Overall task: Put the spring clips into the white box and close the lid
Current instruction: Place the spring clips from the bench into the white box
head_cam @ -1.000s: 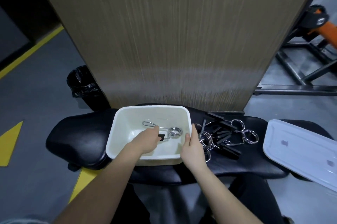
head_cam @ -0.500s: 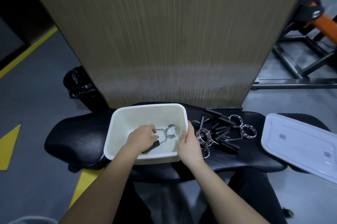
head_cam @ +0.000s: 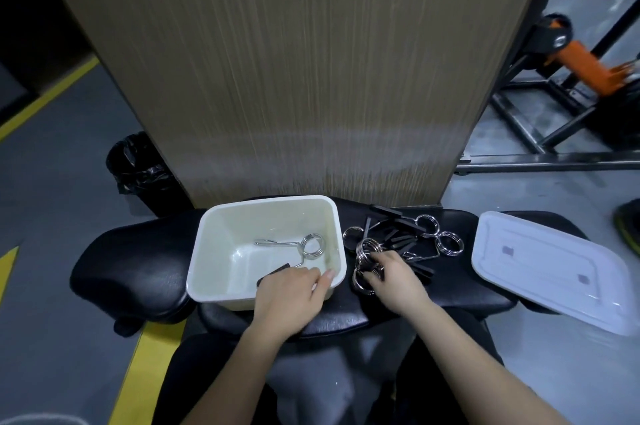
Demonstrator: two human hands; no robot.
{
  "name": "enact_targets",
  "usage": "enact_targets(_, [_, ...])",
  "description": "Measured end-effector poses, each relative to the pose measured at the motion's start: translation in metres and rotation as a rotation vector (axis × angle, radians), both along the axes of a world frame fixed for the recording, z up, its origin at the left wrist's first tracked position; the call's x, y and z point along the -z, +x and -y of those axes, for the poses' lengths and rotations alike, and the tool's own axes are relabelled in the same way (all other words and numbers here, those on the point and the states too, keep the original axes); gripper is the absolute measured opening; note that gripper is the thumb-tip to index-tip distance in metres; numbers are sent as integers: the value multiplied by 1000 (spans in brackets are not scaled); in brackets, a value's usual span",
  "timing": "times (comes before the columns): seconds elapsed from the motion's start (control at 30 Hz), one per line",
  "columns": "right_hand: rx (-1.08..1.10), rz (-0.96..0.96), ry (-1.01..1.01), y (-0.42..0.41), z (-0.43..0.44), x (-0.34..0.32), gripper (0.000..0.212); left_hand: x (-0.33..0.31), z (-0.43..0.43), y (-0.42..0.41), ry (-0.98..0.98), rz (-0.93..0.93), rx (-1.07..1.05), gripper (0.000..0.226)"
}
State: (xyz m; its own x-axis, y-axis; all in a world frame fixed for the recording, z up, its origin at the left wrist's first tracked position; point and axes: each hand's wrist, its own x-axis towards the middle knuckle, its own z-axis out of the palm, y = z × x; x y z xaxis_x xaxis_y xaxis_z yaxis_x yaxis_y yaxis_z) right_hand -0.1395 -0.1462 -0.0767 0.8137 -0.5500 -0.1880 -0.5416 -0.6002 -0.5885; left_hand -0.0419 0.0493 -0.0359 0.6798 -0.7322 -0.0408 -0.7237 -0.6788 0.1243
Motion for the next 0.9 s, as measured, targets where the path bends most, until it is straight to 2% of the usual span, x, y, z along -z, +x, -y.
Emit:
enact_targets(0.03, [-47, -38, 0, 0, -1, 6, 43, 1, 1, 4, 8, -12, -2, 61])
enact_targets(0.1, [-41, 11, -25, 2, -2, 14, 28, 0, 3, 10, 19, -26, 1, 61])
enact_targets(0.17, [4, 111, -45, 4, -1, 15, 15, 1, 6, 13, 16, -45, -8, 61])
enact_targets(0.33, [108, 442, 37, -8, 4, -3, 13, 5, 7, 15, 33, -38, -23, 63])
enact_targets(0.4, [153, 527, 129, -12, 9, -20, 13, 6, 7, 14, 18, -23, -17, 63])
enact_targets(0.5, [215, 742, 467, -12, 9, -54, 12, 7, 6, 14, -14, -20, -9, 62])
enact_targets(0.57, [266, 881, 646, -14, 6, -75, 20, 7, 4, 12, -21, -29, -10, 61])
enact_targets(0.63, [330, 955, 736, -17, 4, -90, 32, 5, 3, 10, -19, -40, -13, 60])
enact_targets(0.7, [360, 963, 703, -20, -2, -100, 43, 1, 2, 9, -10, -67, -27, 60])
enact_targets(0.8, [302, 882, 546, -25, -12, -109, 48, -3, 1, 8, -12, -125, -48, 61])
enact_targets(0.9, [263, 833, 530, -29, -21, -117, 54, -6, -4, 6, -89, -200, -75, 53])
